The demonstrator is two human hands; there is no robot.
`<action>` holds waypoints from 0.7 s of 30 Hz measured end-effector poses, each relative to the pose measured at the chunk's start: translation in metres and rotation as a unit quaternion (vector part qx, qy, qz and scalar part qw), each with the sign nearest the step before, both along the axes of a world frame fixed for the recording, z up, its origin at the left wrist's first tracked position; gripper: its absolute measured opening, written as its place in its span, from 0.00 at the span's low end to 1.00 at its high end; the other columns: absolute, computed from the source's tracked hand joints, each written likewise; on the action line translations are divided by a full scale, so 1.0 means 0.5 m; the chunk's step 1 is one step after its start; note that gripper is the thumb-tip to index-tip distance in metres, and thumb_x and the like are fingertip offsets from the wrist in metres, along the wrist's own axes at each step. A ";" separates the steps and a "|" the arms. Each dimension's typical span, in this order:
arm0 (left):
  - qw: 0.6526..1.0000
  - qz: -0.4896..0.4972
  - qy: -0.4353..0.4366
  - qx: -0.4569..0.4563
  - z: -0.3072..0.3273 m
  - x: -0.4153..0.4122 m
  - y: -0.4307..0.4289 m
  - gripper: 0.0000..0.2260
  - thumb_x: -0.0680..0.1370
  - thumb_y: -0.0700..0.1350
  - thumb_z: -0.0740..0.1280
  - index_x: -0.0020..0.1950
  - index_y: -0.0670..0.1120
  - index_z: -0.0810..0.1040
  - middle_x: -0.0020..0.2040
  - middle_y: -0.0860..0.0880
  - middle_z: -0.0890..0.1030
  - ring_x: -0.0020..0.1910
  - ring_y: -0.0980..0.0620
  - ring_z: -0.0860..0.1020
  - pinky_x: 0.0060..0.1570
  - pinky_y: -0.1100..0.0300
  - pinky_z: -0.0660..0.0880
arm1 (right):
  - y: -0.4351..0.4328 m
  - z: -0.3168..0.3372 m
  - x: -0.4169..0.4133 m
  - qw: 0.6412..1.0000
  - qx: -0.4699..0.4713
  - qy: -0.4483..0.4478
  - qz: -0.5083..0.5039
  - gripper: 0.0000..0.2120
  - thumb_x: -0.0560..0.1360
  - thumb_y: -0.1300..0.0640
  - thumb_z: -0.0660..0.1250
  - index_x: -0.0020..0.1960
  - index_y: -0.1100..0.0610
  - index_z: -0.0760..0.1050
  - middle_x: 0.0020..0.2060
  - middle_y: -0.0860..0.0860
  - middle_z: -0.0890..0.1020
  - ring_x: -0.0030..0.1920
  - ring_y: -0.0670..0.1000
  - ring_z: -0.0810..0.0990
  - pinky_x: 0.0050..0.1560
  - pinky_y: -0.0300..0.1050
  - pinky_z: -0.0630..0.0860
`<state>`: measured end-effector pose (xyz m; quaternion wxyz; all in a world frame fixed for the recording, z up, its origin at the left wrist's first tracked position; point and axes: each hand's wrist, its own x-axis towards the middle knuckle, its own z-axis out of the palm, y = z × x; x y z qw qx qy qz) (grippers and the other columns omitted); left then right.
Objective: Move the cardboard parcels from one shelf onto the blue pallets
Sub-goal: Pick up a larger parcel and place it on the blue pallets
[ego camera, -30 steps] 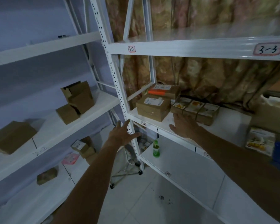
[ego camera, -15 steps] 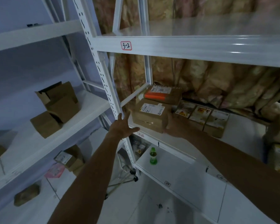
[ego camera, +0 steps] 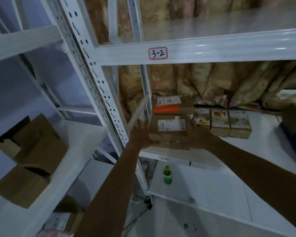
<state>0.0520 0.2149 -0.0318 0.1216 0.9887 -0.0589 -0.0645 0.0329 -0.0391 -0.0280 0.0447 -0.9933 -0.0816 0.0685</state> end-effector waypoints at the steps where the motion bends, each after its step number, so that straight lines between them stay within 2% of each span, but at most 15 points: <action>1: 1.000 -0.004 0.011 -0.010 -0.005 0.016 0.011 0.60 0.67 0.69 0.74 0.82 0.54 0.36 0.81 0.43 0.35 0.81 0.40 0.42 0.76 0.39 0.54 | 0.008 0.000 -0.003 1.000 0.003 0.002 -0.016 0.58 0.71 0.29 0.65 0.80 0.61 0.36 0.79 0.60 0.46 0.72 0.63 0.66 0.66 0.56 0.69; 5: 0.998 -0.040 0.030 -0.046 -0.025 0.058 0.029 0.64 0.64 0.67 0.78 0.81 0.54 0.34 0.80 0.43 0.32 0.81 0.41 0.40 0.76 0.40 0.53 | 0.030 -0.013 -0.008 0.998 -0.003 -0.009 -0.056 0.61 0.69 0.31 0.69 0.79 0.60 0.35 0.79 0.63 0.44 0.70 0.66 0.69 0.63 0.57 0.73; 11: 0.993 -0.108 0.038 -0.041 -0.039 0.074 0.004 0.66 0.66 0.63 0.79 0.80 0.49 0.30 0.80 0.41 0.31 0.78 0.37 0.61 0.71 0.45 0.65 | 0.042 -0.042 -0.002 0.996 0.063 0.020 -0.057 0.62 0.68 0.43 0.78 0.79 0.51 0.32 0.77 0.52 0.30 0.68 0.67 0.69 0.63 0.60 0.73; 13: 0.990 -0.128 0.038 -0.053 -0.052 0.088 -0.002 0.68 0.64 0.63 0.81 0.79 0.49 0.28 0.79 0.42 0.29 0.77 0.36 0.61 0.70 0.44 0.69 | 0.050 -0.051 0.005 0.996 0.071 0.019 -0.060 0.62 0.67 0.45 0.79 0.79 0.50 0.33 0.78 0.54 0.32 0.67 0.67 0.69 0.62 0.61 0.74; 16: 0.988 -0.141 0.042 -0.050 -0.065 0.095 -0.009 0.66 0.65 0.62 0.80 0.80 0.48 0.29 0.79 0.42 0.29 0.78 0.37 0.59 0.69 0.44 0.69 | 0.054 -0.057 0.020 0.995 0.088 0.002 -0.053 0.62 0.67 0.46 0.79 0.80 0.49 0.35 0.79 0.56 0.37 0.65 0.67 0.70 0.61 0.61 0.75; 21: 0.989 -0.137 -0.011 -0.050 -0.105 0.089 -0.013 0.62 0.67 0.65 0.77 0.82 0.45 0.36 0.80 0.38 0.36 0.71 0.36 0.71 0.60 0.46 0.75 | 0.062 -0.091 0.038 0.992 0.110 0.010 -0.059 0.60 0.68 0.46 0.78 0.80 0.50 0.36 0.79 0.55 0.39 0.69 0.67 0.67 0.64 0.60 0.73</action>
